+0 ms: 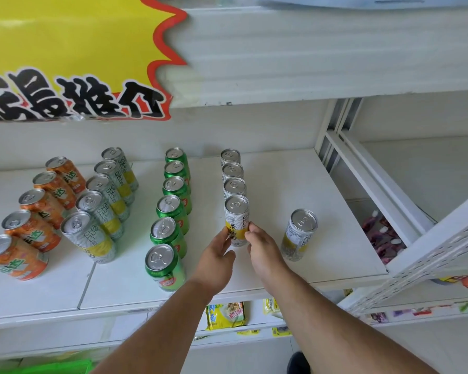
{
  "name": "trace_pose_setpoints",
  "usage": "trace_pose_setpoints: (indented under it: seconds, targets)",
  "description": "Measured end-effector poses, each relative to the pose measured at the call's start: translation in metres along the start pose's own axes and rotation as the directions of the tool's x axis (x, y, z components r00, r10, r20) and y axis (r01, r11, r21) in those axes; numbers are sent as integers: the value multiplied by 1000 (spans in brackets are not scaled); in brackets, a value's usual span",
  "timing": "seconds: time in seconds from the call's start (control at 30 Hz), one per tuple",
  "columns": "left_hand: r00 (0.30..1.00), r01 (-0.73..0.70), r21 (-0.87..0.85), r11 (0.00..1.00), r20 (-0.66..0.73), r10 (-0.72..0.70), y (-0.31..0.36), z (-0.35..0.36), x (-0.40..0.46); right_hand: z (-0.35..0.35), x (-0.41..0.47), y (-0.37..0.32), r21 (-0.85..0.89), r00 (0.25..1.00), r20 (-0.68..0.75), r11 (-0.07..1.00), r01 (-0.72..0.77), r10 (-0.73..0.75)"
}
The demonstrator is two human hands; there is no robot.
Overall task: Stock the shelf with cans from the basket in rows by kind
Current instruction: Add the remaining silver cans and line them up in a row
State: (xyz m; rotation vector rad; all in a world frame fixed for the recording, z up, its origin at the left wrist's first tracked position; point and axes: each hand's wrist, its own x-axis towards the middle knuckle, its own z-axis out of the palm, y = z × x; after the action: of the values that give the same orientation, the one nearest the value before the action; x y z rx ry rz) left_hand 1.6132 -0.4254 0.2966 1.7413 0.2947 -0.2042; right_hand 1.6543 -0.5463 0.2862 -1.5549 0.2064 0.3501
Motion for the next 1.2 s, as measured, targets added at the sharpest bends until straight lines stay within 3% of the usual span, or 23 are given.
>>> trace_pose_setpoints:
  seconds: [0.17,0.57,0.7,0.93,1.2]
  targets:
    - [1000,-6,7,1000,-3,6,5,-2,-10,-6,-13,0,-66,1000,-31,998,-8,6]
    - [998,-11,45,999,59,8,-6,4,-53,-23,-75,24,0,989,-147,1000,-22,21]
    - [996,2,18,1000,87,-4,-6,16,-54,-44,-88,37,-33,970,-243,999,-30,21]
    - [994,23,16,1000,104,-25,0,52,-41,-95,-89,32,69,909,-415,998,-6,34]
    - [995,-25,112,993,95,14,40,91,2,-114,-64,2,-35,947,-320,998,-46,32]
